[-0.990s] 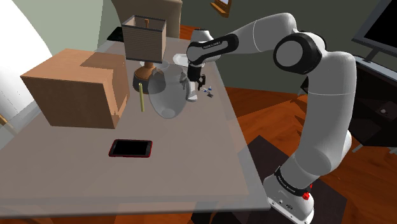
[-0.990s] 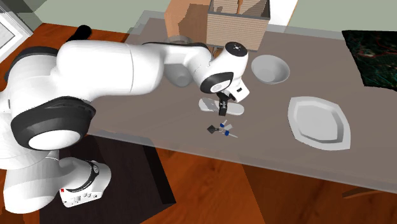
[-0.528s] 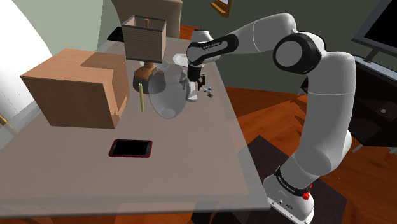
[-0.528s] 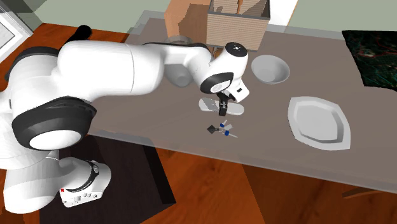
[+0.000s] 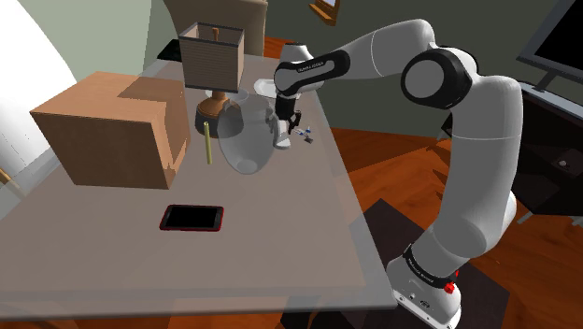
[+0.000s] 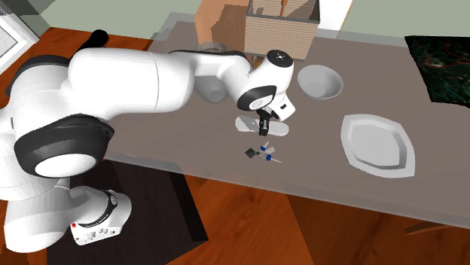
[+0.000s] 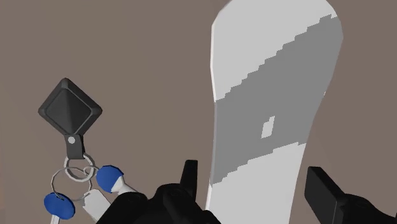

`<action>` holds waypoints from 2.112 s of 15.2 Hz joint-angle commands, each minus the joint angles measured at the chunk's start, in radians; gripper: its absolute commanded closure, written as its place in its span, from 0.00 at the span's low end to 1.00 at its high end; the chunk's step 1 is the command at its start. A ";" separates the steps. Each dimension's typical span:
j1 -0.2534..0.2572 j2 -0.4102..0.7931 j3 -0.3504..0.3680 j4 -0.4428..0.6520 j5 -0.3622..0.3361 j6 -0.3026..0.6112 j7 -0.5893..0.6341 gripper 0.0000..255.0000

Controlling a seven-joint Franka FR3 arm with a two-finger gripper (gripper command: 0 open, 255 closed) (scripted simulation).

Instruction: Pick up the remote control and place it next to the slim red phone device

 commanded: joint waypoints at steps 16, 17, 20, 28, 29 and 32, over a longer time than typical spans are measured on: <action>-0.001 -0.065 0.003 0.092 0.006 -0.157 -0.002 1.00; -0.001 -0.069 0.004 0.101 0.007 -0.169 -0.002 1.00; 0.007 -0.104 0.009 0.068 0.008 -0.171 0.012 1.00; 0.081 -0.311 0.058 -0.230 0.018 -0.078 0.137 1.00; 0.091 -0.333 0.065 -0.260 0.021 -0.070 0.154 1.00; 0.121 -0.396 0.090 -0.342 0.028 -0.049 0.206 1.00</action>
